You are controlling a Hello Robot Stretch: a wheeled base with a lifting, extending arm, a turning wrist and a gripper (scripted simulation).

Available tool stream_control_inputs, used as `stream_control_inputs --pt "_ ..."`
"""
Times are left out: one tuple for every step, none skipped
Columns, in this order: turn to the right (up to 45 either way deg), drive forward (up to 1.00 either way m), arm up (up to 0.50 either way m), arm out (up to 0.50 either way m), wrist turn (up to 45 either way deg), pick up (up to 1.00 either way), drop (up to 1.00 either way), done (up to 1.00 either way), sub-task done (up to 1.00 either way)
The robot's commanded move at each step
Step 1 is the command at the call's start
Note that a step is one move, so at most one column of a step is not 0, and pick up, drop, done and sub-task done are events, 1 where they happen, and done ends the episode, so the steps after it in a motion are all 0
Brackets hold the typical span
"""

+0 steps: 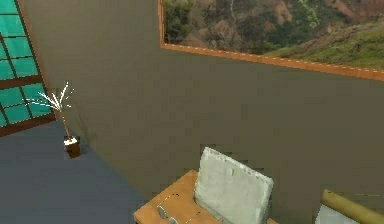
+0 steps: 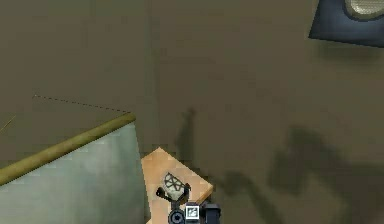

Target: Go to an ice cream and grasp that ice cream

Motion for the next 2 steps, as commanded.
stream_control_inputs --pt "0.0 0.00 0.00 0.00 0.0 1.00 0.00 0.00 0.00" --pt "0.0 0.00 0.10 0.00 0.0 0.00 0.00 0.00 0.00"
